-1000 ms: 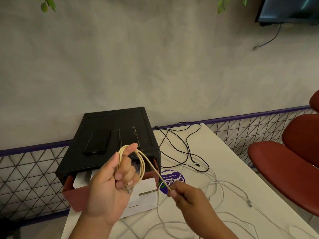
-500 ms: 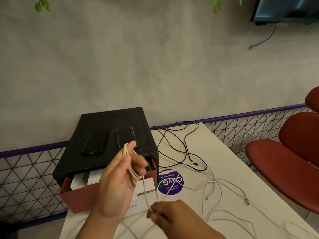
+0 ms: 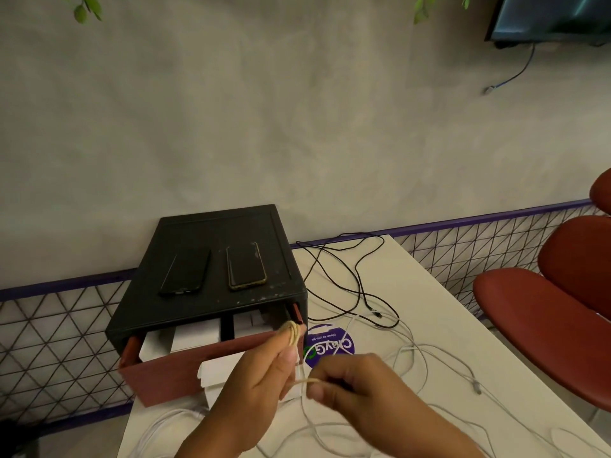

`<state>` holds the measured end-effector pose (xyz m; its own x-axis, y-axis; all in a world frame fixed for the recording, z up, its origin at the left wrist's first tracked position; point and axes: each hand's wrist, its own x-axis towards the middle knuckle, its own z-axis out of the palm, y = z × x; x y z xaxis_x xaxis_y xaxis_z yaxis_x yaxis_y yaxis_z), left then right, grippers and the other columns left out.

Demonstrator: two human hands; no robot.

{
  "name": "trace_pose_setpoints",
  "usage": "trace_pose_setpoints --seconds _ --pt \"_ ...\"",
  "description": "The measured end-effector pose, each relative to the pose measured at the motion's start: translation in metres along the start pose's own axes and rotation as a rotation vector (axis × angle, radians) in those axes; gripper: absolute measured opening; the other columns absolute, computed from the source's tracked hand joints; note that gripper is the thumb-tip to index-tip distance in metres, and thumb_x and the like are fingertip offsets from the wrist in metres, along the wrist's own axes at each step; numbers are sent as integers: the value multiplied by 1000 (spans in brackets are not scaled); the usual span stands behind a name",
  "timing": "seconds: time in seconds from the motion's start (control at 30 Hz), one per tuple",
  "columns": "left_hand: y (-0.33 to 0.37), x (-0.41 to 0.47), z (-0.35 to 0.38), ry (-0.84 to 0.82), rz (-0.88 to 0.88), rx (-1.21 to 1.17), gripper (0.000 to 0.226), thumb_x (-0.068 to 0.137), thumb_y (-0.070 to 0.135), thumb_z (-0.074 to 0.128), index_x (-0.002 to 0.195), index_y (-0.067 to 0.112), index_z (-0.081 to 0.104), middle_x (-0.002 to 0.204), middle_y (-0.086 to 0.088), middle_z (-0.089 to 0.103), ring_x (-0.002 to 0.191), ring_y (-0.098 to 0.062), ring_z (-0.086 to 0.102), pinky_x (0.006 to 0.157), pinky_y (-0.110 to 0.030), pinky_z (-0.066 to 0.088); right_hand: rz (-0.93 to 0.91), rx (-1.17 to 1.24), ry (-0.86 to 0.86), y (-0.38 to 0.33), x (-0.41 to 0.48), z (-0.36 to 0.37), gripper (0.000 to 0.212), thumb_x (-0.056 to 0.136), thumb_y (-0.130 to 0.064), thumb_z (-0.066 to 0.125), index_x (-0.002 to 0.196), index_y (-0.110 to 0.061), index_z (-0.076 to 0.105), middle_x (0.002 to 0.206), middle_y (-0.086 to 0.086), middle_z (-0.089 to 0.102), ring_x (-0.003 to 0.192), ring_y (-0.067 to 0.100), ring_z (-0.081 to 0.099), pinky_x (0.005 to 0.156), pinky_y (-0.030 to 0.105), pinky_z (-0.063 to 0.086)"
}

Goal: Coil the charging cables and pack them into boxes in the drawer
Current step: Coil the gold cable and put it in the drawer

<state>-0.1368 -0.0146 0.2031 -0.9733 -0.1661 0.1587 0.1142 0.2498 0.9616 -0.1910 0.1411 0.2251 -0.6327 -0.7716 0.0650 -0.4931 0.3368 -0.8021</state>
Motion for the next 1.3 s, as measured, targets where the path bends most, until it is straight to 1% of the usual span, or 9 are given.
trace_pose_setpoints --seconds 0.13,0.3,0.43,0.53,0.63,0.7,0.87,1.07,1.3 --pt "10 -3 -4 -120 22 -76 45 73 47 54 103 16 64 60 17 61 59 5 54 56 -7 38 -24 28 161 8 3 -15 20 87 -28 61 71 -39 60 64 -5 55 60 2 44 58 22 35" --pt "11 -3 -10 -131 55 40 33 66 60 47 76 35 65 69 17 63 62 1 52 58 -12 39 -38 25 237 5 5 -27 28 88 -23 61 68 -42 60 76 4 63 64 10 51 59 21 39" --pt "13 -2 -11 -47 30 46 30 72 61 43 65 37 59 46 6 47 51 -3 44 57 -18 36 -99 -335 288 13 6 -30 21 85 -14 66 79 -34 65 83 -7 65 78 11 57 61 20 43" --pt "19 -2 -8 -1 -44 -122 31 79 44 42 61 21 52 44 4 35 46 -7 35 57 -26 39 -163 -708 373 18 7 -29 35 52 -21 91 77 -29 68 81 -8 64 68 18 60 54 10 35" --pt "25 -3 -2 37 -122 -301 36 81 39 52 59 11 44 45 5 29 41 -9 29 50 -26 38 -151 -796 472 17 11 -18 49 34 -32 95 74 -29 68 77 -8 64 61 18 60 52 20 43" --pt "30 -3 3 69 -182 -450 37 83 32 58 57 10 43 44 2 24 38 -10 23 43 -25 34 -134 -764 524 16 13 -12 46 41 -26 94 78 -27 66 77 -8 63 62 19 60 51 23 47" --pt "42 -2 8 115 -308 -716 31 72 31 49 50 10 43 41 3 19 32 -7 15 35 -20 21 39 -145 555 1 14 -6 23 91 -15 56 78 -33 50 81 -8 61 80 12 58 64 23 51" --pt "45 -1 10 103 -389 -853 37 75 38 47 49 11 44 41 4 18 29 -5 15 32 -20 21 172 708 382 -10 20 -3 29 95 -5 42 71 -10 58 56 -1 58 56 11 51 54 18 45" --pt "42 0 4 140 -366 -597 35 74 39 48 58 8 43 43 2 22 34 -9 18 41 -25 31 164 1062 244 -3 19 -6 13 82 -14 45 72 -6 49 55 6 52 53 14 50 55 22 42"
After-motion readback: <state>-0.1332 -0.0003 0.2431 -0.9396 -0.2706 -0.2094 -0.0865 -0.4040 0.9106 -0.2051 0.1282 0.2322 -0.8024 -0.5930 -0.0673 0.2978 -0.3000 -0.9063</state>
